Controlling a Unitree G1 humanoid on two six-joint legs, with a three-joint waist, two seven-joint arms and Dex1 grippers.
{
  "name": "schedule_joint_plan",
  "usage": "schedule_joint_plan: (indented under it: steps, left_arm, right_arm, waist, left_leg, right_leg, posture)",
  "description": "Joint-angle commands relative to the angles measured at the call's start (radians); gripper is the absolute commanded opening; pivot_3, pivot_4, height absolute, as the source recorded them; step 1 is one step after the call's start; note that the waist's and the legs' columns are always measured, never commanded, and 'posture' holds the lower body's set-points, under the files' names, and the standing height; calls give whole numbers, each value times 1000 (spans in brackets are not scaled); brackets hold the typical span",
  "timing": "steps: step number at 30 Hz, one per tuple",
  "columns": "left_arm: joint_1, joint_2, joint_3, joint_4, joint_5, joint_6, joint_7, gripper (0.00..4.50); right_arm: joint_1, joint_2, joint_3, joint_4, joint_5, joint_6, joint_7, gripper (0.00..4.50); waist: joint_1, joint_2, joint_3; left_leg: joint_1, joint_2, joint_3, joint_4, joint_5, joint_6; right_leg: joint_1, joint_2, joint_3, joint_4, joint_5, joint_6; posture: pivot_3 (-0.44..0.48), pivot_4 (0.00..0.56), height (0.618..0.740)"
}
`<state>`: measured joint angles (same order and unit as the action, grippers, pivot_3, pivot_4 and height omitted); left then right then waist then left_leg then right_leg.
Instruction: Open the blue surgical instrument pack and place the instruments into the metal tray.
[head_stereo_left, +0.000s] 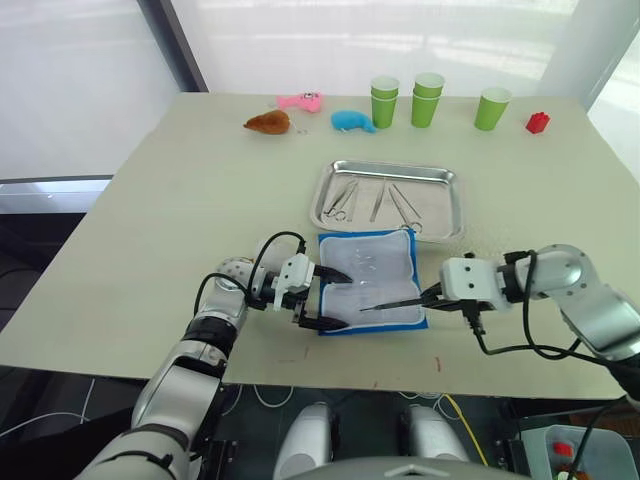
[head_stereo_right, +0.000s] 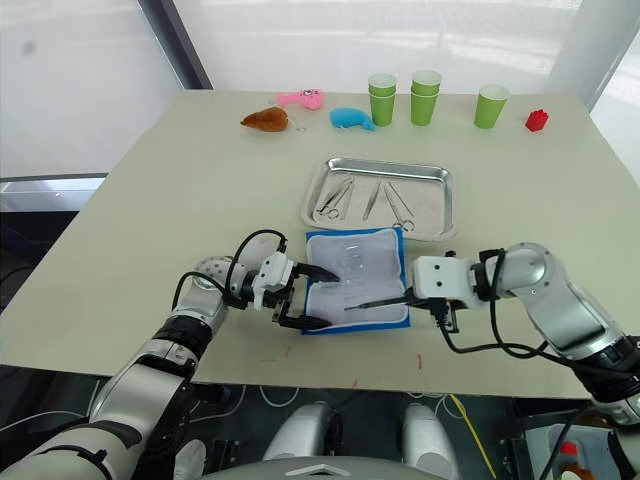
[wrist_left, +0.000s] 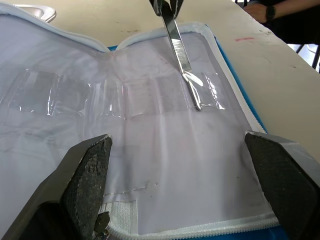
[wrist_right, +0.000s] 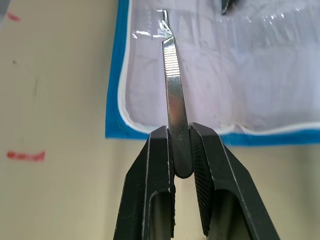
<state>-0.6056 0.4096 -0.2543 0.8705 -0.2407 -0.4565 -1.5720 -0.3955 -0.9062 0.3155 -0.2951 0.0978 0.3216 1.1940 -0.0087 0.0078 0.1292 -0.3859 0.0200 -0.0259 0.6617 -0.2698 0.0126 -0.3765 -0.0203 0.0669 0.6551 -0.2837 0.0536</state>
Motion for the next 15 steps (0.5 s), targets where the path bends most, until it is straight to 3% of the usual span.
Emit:
schedule_joint_plan:
  steps: [1, 15]
  left_arm:
    - [77, -24, -88, 74, 77, 20, -42, 4500]
    - [77, -30, -81, 85, 79, 14, -42, 4500]
  right_arm:
    - [1, -39, -95, -27, 21, -18, -1, 9]
    - [160, -193, -303, 45, 92, -104, 54, 9]
  waist:
    - [0, 0, 0]
    - [3, 3, 0]
  left_leg:
    - [0, 0, 0, 0, 0, 0]
    - [0, -3, 0, -3, 0, 0]
  right_leg:
    - [0, 0, 0, 0, 0, 0]
    - [0, -4, 0, -2, -1, 3]
  posture:
    - [0, 150, 740]
    - [0, 150, 740]
